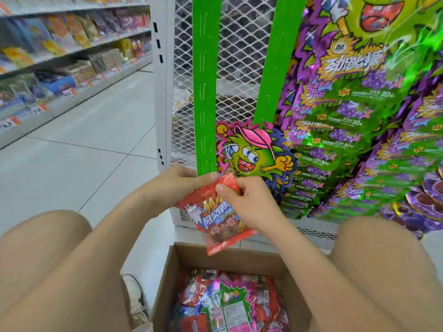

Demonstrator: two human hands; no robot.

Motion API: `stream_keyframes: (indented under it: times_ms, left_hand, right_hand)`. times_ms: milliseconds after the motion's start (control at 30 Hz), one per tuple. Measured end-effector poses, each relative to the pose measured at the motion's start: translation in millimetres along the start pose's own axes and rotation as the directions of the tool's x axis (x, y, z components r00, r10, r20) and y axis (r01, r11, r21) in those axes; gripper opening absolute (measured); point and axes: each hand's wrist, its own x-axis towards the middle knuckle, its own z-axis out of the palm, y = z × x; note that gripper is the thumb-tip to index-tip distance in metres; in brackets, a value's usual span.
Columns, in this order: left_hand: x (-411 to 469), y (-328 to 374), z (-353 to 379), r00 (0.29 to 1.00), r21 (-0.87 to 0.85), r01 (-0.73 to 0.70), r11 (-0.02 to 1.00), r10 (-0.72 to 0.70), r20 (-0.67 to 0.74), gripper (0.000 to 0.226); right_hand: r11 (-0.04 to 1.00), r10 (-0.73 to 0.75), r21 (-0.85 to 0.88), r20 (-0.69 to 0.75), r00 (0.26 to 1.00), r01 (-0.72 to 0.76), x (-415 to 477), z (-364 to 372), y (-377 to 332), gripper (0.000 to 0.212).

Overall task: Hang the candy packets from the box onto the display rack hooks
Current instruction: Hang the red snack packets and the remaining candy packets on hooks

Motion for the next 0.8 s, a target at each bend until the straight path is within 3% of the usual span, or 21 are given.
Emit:
stream_keyframes:
  times_ms: [200, 367, 467, 633, 700, 800]
  left_hand:
    - [-2, 0, 3, 0.998, -0.071, 0.011, 0.997, -0.006, 0.06, 0.039]
    - [0, -5, 8, 0.997, -0.062, 0.005, 0.998, 0.0, 0.078, 0.048]
    - [2, -10, 10, 0.998, -0.079, -0.007, 0.997, 0.012, 0.069, 0.049]
    - [5, -14, 8, 0.998, -0.052, -0.043, 0.998, 0.045, 0.051, 0.045]
    - [5, -17, 7, 0.996, 0.02, -0.086, 0.996, 0.085, 0.035, 0.048]
    - [7, -24, 13, 0.956, 0.276, -0.248, 0.929, 0.281, -0.087, 0.047]
  right_hand:
    - [0.995, 0.076, 0.062, -0.048, 0.996, -0.073, -3, 1, -3, 0.05]
    - [0.973, 0.162, 0.18, -0.072, 0.984, -0.147, -2, 2, -5, 0.045]
    - [0.98, 0.176, 0.102, -0.065, 0.982, -0.169, 0, 2, -1, 0.041]
    - [0.978, 0.092, -0.18, -0.057, 0.994, -0.101, -6, 4, 2, 0.049]
    - [0.972, 0.094, -0.215, -0.03, 0.995, -0.099, -7, 5, 6, 0.052]
    - [0.956, 0.072, -0.284, -0.029, 0.997, -0.077, -6, 6, 14, 0.056]
